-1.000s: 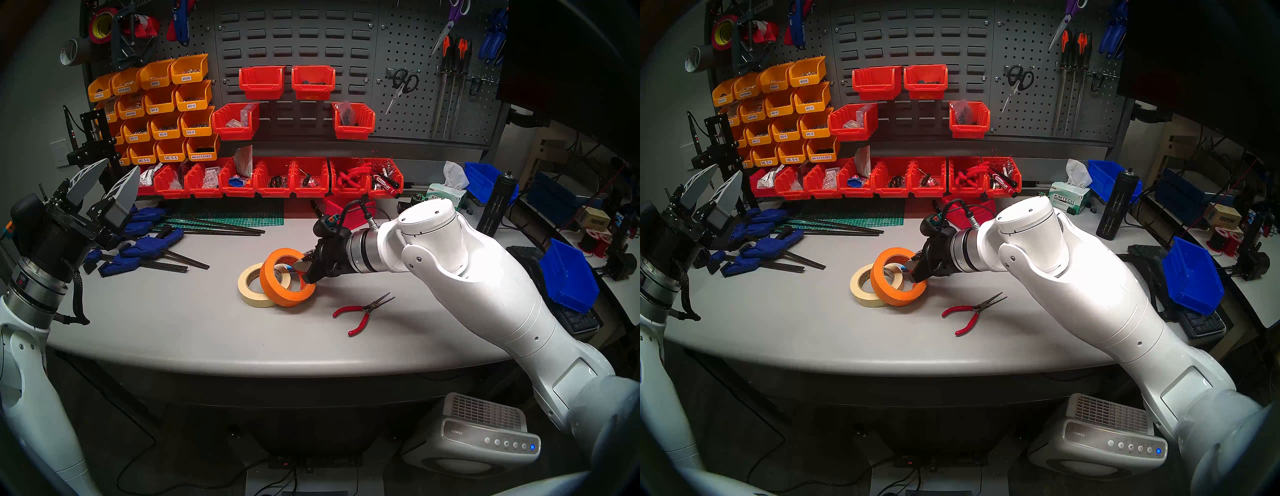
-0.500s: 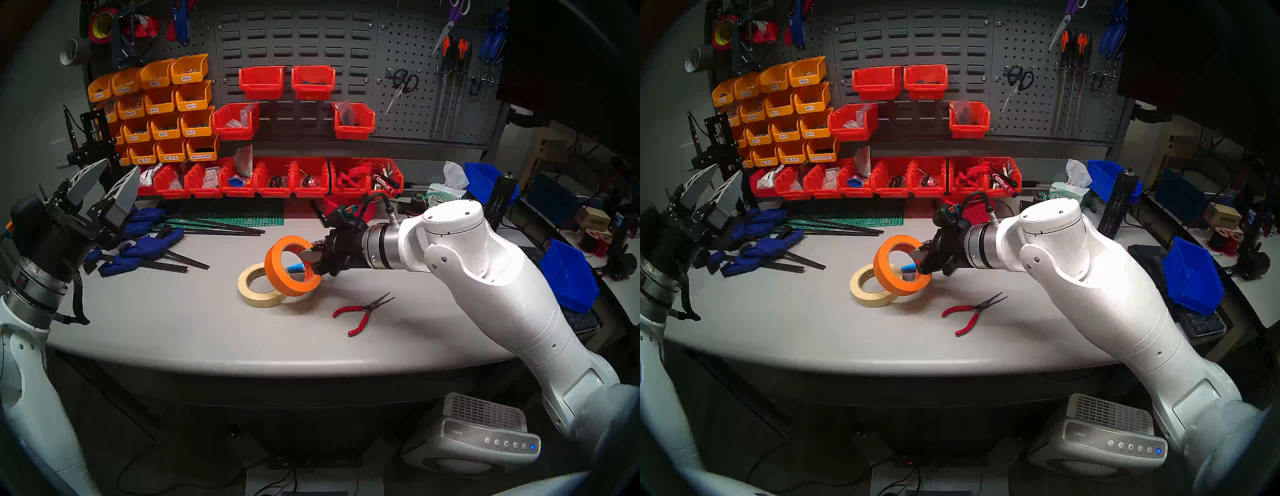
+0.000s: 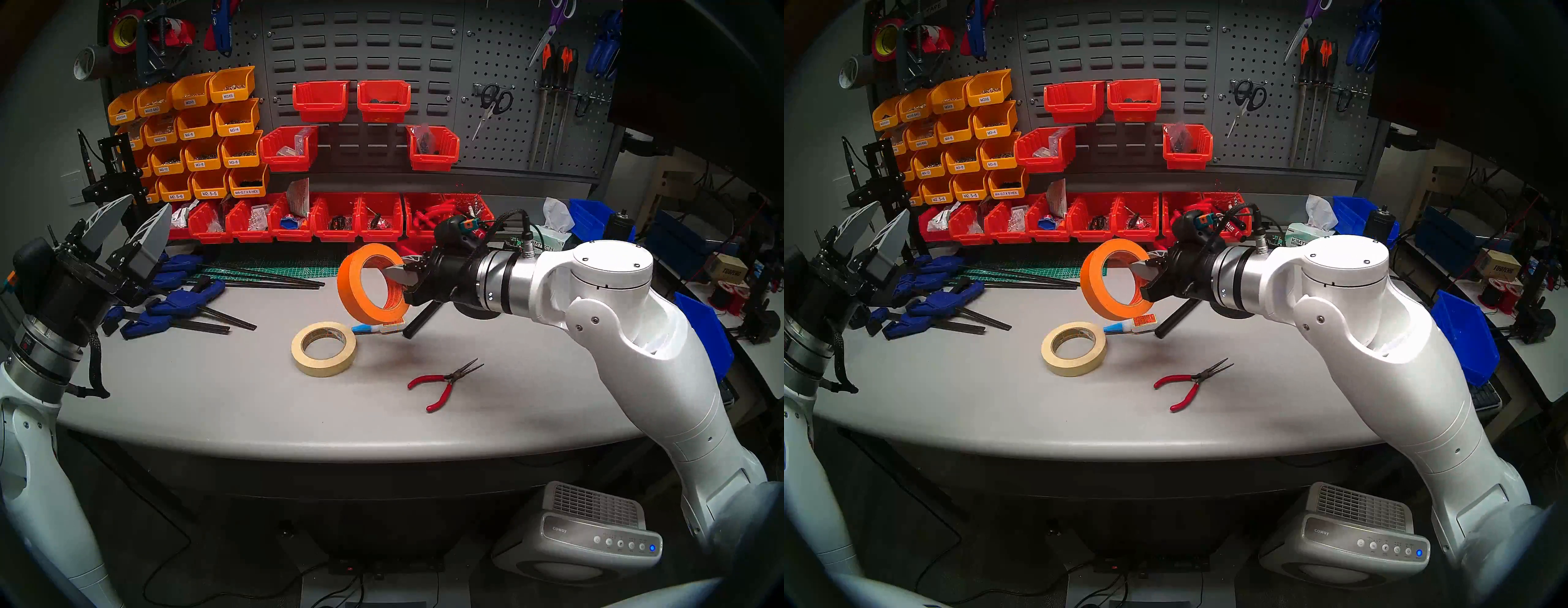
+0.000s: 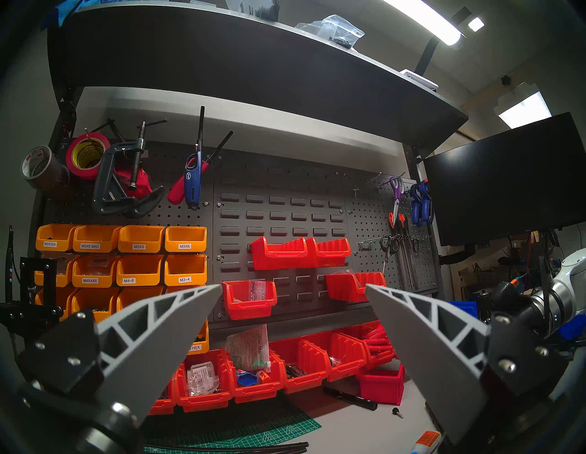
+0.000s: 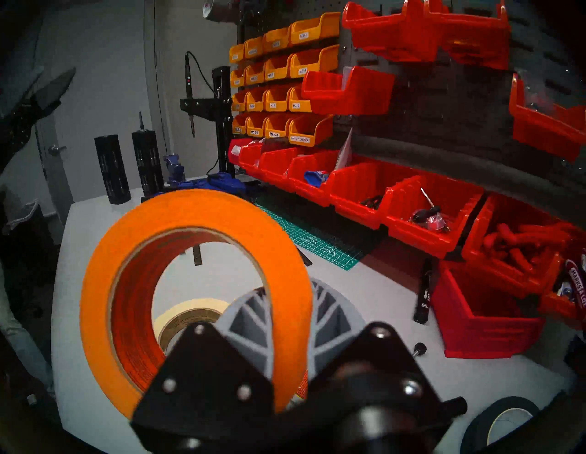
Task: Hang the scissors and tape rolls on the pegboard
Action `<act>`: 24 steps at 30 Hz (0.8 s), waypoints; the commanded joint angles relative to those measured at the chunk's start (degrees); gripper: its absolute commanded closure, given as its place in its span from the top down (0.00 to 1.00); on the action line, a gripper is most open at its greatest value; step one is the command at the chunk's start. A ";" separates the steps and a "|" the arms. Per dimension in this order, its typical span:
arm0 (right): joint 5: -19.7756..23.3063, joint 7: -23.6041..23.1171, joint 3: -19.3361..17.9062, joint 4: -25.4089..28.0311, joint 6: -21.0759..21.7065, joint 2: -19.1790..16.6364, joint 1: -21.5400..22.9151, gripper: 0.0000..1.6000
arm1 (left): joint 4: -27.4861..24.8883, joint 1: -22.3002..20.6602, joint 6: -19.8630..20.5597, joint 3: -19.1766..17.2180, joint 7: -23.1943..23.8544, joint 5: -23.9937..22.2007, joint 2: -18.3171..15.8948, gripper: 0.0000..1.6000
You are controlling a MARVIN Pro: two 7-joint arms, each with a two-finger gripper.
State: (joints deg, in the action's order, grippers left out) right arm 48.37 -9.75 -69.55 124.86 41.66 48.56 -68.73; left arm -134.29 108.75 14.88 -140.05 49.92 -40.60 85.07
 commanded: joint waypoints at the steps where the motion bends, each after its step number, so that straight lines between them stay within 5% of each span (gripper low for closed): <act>1: 0.71 4.27 -8.97 3.88 -7.09 -0.97 -3.90 0.00 | -0.99 -0.60 -0.18 -0.10 -0.03 -0.36 -0.17 1.00; 6: 0.62 8.22 -15.02 4.36 -11.84 0.33 -7.77 0.00 | -0.98 -0.60 -0.18 -0.10 -0.01 -0.35 -0.18 1.00; 10: 0.54 11.21 -15.74 4.24 -12.13 0.75 -7.65 0.00 | -0.98 -0.60 -0.18 -0.10 -0.01 -0.35 -0.18 1.00; 12: -0.14 12.07 -19.31 4.84 -15.51 1.86 -10.52 0.00 | -0.98 -0.60 -0.18 -0.10 0.00 -0.35 -0.18 1.00; 24: -5.24 16.19 -25.49 7.64 -23.03 8.00 -18.71 0.00 | -1.06 -0.63 -0.13 -0.12 -0.07 -0.41 -0.14 1.00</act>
State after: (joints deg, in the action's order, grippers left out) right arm 46.23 4.83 -91.39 129.52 24.51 52.33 -83.34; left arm -134.28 108.75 14.87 -140.05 49.98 -40.59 85.01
